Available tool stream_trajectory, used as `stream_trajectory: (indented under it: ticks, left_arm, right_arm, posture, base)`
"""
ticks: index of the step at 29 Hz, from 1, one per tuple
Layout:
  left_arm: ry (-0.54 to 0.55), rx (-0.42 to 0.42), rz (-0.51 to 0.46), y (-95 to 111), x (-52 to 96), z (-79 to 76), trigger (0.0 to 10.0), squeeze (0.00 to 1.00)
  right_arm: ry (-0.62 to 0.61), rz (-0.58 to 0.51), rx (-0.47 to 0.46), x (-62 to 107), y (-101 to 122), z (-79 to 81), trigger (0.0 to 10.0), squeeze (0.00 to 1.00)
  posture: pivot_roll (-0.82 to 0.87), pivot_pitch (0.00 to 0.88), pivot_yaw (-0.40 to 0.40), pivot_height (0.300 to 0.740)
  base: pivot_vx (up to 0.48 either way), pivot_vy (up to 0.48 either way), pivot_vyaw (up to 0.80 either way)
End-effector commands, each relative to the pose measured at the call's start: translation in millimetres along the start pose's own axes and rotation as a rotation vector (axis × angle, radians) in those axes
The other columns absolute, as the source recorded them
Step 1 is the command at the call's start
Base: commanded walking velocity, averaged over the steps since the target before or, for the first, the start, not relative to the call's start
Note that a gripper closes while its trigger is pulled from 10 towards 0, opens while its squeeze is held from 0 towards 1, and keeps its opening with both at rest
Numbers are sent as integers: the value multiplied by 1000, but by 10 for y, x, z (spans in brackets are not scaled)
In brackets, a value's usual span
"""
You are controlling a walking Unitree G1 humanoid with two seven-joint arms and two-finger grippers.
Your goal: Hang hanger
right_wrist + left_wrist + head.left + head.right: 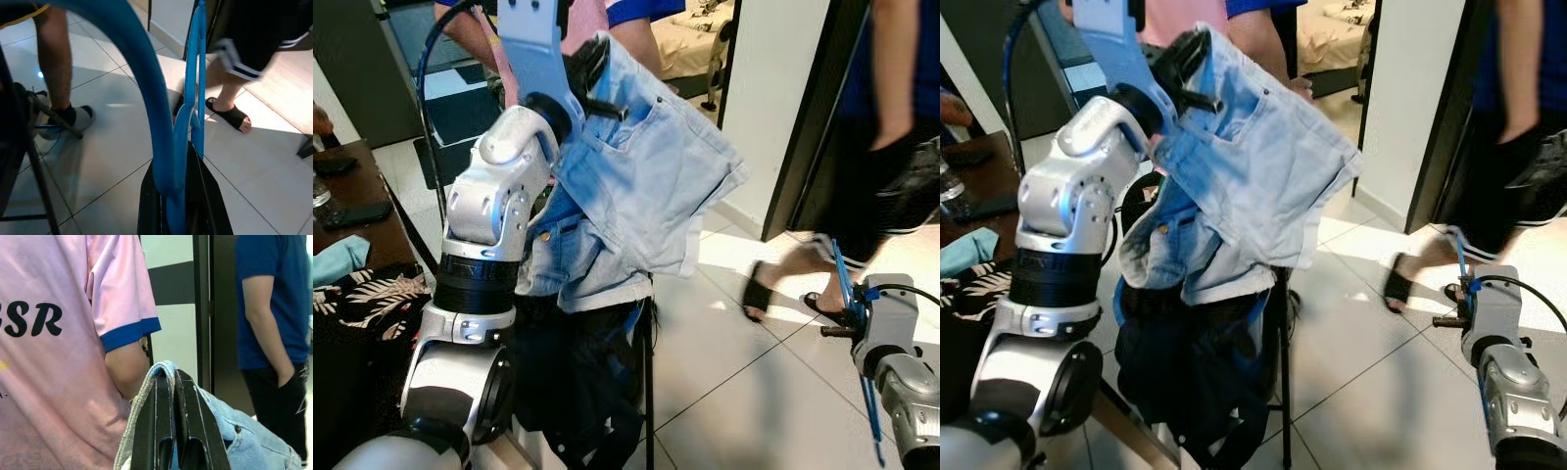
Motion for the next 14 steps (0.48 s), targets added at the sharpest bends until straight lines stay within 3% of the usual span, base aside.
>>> stream_trajectory:
  ticks: [1, 14]
  left_arm:
    - [13, -29, -35, 112, -1, 63, 10000, 0]
    - [-27, 3, 14, -95, 15, -138, 10000, 0]
  right_arm:
    - [14, -35, -20, -5, 65, 40, 10000, 0]
    - [82, -86, -43, 24, 168, 143, 10000, 0]
  posture:
    - [-96, 0, 83, 740]
    - [-120, 0, 85, 740]
  base:
    - [-304, 0, 0]
    - [-319, 0, 0]
Point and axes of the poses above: a point about 5 cm out from each wrist's last joint towards the gripper, its own x axis pointing back from the gripper into the wrist, its own y axis along the axis of the wrist's last joint, z = x × y, the point moved 4 cm from there along -x, pointing out of the wrist towards the gripper, and after that the axes turned 9 degrees about -x, right-handed, at the moved point
